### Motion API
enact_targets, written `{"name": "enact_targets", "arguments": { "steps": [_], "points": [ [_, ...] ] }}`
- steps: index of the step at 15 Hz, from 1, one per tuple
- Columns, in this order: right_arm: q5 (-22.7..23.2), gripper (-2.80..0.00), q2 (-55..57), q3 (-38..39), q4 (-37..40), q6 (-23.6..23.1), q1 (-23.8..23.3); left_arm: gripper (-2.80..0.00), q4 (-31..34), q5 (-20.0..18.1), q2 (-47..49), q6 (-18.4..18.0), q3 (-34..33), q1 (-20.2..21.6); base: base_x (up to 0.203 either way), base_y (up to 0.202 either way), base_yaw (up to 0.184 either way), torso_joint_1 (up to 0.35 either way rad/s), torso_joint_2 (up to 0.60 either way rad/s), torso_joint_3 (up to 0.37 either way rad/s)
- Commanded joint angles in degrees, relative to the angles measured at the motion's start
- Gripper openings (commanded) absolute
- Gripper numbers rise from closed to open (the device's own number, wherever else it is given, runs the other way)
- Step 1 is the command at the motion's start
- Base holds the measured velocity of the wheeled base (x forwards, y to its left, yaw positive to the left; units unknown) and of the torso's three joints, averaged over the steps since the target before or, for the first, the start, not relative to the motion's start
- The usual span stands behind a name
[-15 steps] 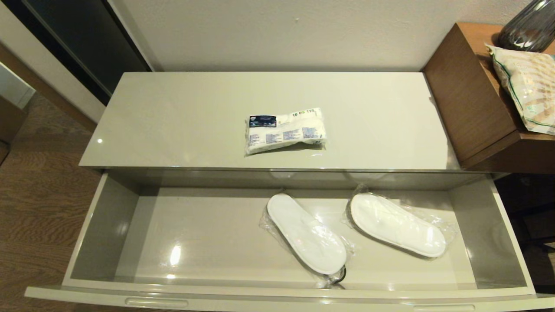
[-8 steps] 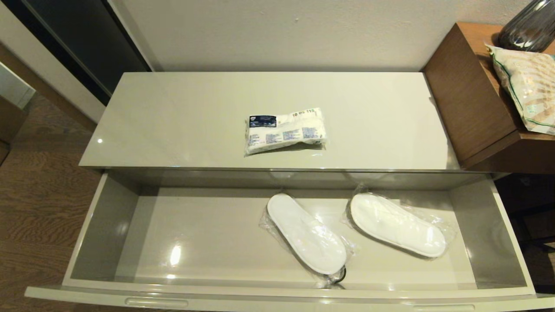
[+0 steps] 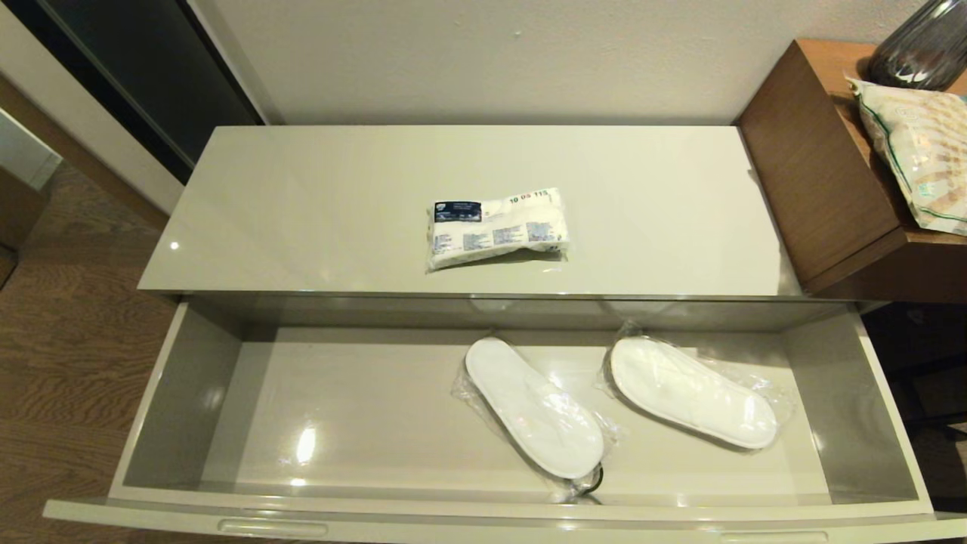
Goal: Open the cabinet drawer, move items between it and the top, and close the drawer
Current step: Take out the disposable slippers from the drawer
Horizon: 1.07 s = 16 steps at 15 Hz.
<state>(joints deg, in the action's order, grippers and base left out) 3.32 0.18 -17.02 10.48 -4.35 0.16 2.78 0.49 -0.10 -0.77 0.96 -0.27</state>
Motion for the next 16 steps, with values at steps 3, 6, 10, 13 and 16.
{"name": "enact_targets", "arguments": {
  "steps": [3, 6, 10, 13, 16],
  "points": [
    [1.2, -2.8, 15.7, -30.7, 13.4, 2.5, -0.2, -2.8, 0.0, 0.0, 0.1, 0.0, 0.0, 0.0, 0.0, 0.0, 0.0, 0.0, 0.0, 0.0],
    [1.3, -2.8, 32.5, -38.1, 26.7, -2.7, -0.5, -2.8, 0.0, 0.0, 0.2, 0.0, 0.0, 0.0, 0.0, 0.0, 0.0, 0.0, 0.0, 0.0],
    [4.5, -2.8, 49.7, -27.1, 17.4, -17.4, 1.7, -2.8, 0.0, 0.0, 0.2, 0.0, 0.0, 0.0, 0.0, 0.0, 0.0, 0.0, 0.0, 0.0],
    [4.8, -2.8, 65.9, -24.0, 7.6, -22.2, 3.6, -2.8, 0.0, 0.0, 0.1, 0.0, 0.0, 0.0, 0.0, 0.0, 0.0, 0.0, 0.0, 0.0],
    [0.1, -2.8, 74.5, -25.9, 7.5, -24.9, 15.9, -2.8, 0.0, 0.0, 0.2, 0.0, 0.0, 0.0, 0.0, 0.0, 0.0, 0.0, 0.0, 0.0]
  ]
}}
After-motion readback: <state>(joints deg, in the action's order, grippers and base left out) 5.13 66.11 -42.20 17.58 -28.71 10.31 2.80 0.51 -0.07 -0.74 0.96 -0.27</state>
